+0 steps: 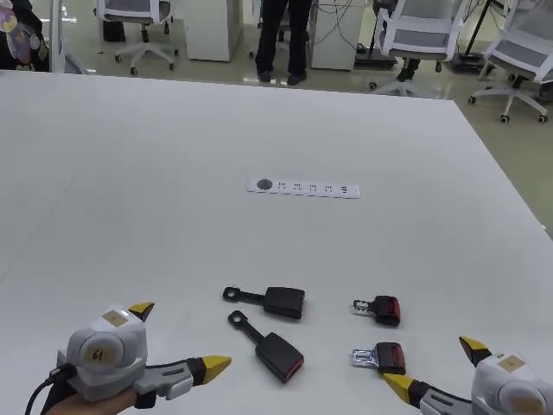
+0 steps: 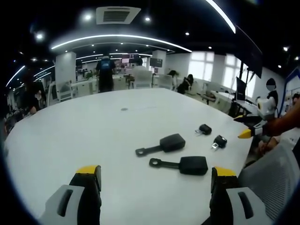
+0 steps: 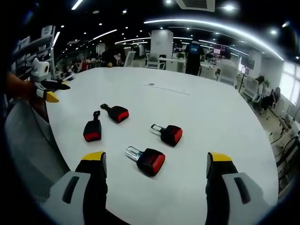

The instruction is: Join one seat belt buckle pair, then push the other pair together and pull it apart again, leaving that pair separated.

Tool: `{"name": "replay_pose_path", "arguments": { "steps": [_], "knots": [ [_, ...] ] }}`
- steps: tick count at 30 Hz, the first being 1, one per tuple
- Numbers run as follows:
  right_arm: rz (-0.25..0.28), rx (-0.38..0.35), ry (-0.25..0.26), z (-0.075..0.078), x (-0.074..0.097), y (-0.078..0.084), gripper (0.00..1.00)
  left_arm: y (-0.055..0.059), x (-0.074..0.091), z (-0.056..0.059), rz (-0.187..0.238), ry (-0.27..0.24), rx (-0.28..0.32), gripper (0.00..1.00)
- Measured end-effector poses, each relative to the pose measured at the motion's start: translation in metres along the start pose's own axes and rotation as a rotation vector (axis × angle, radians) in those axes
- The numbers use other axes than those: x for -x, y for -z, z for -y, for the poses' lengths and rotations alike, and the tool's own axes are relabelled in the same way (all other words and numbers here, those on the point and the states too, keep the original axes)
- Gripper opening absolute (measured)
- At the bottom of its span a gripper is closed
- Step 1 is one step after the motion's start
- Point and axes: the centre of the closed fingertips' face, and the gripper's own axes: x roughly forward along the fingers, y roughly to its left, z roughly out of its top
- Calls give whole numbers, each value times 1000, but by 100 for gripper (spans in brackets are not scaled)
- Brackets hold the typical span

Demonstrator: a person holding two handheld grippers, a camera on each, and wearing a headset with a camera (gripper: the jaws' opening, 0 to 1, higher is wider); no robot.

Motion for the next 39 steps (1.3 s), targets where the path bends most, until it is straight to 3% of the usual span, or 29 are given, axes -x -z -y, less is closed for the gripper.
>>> {"name": "replay_pose_path", "arguments": {
  "steps": [28,39],
  "knots": [
    [-19,4,-48,-13,-1,5,87,12,-5,8,-43,36,-63,99],
    [-28,6,-65,-7,-4,6,87,15,-15,15,-83,56,-128,98]
  ]
}}
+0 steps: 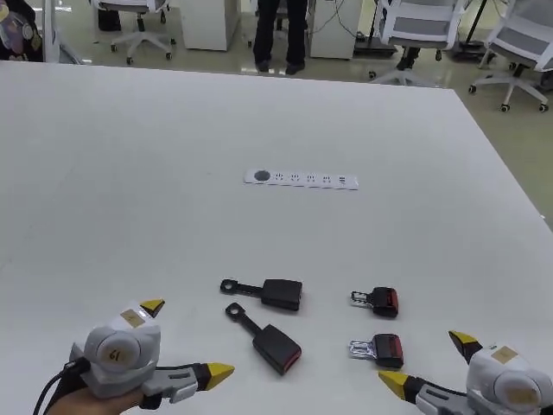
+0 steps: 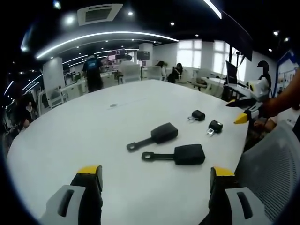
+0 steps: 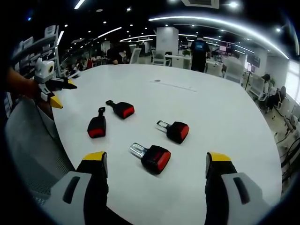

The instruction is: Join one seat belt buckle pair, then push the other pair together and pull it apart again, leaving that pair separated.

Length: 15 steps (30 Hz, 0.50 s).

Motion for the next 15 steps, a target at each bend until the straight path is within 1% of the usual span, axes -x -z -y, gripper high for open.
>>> {"name": "replay_pose_path", "arguments": {
  "steps": [6,8,11,15],
  "knots": [
    [-9,3,-21,-1,-3,2,87,1,-6,4,-21,24,-25,96],
    [-15,12,-32,-1,-4,3,87,0,-9,7,-27,35,-35,96],
    [-33,29,-52,-4,-7,6,87,2,-13,10,-41,50,-59,95],
    [-47,43,-80,-7,-10,8,86,1,-18,17,-54,74,-60,95]
  ]
}}
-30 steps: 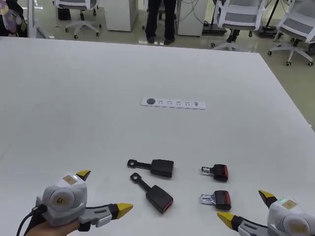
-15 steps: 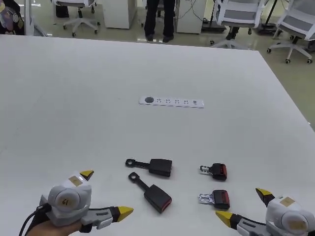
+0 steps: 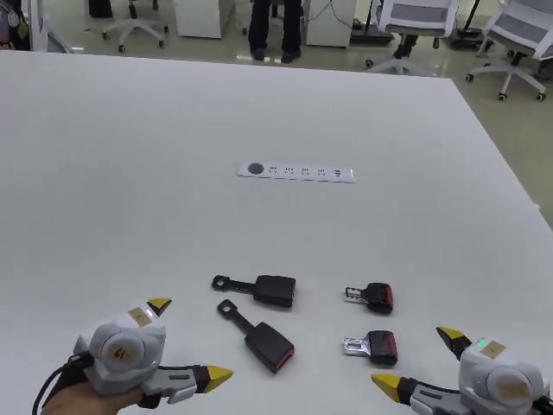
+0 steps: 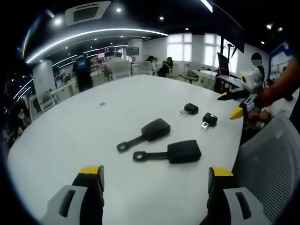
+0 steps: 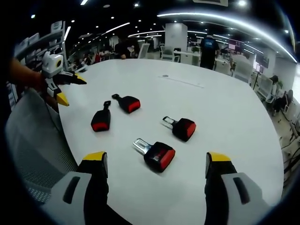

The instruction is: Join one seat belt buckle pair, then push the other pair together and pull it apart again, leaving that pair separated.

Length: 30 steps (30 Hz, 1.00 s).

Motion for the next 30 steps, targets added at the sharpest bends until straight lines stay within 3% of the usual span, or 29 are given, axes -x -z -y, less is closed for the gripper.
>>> {"name": "replay_pose_path", "arguments": {
  "steps": [5,14,21,30],
  "knots": [
    [-12,7,-23,-2,-4,1,86,5,-3,3,-22,29,-23,92],
    [-43,48,-86,-4,-14,3,85,2,-12,9,-55,81,-88,89],
    [-71,83,-144,-8,-20,8,82,0,-20,22,-88,145,-149,83],
    [-95,75,-173,-5,-27,15,80,3,-32,30,-122,206,-219,79]
  ]
}}
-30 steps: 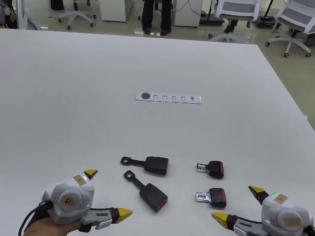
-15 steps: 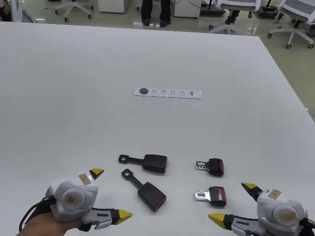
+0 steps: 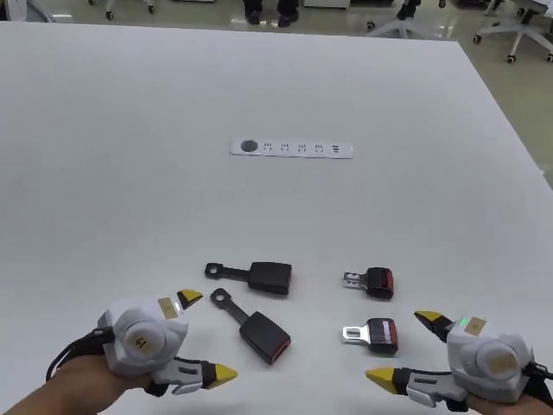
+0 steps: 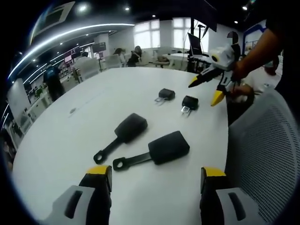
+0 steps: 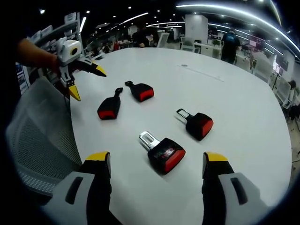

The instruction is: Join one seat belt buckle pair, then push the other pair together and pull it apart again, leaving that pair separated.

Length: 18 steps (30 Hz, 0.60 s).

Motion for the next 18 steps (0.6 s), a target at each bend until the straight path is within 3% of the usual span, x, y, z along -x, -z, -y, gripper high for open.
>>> {"name": "replay_pose_path", "arguments": {
  "steps": [10,18],
  "knots": [
    [-20,4,-42,1,-9,0,78,-2,-16,-5,-23,50,-55,76],
    [-59,71,-101,-1,-17,-1,76,-5,-28,-5,-45,100,-128,73]
  ]
}}
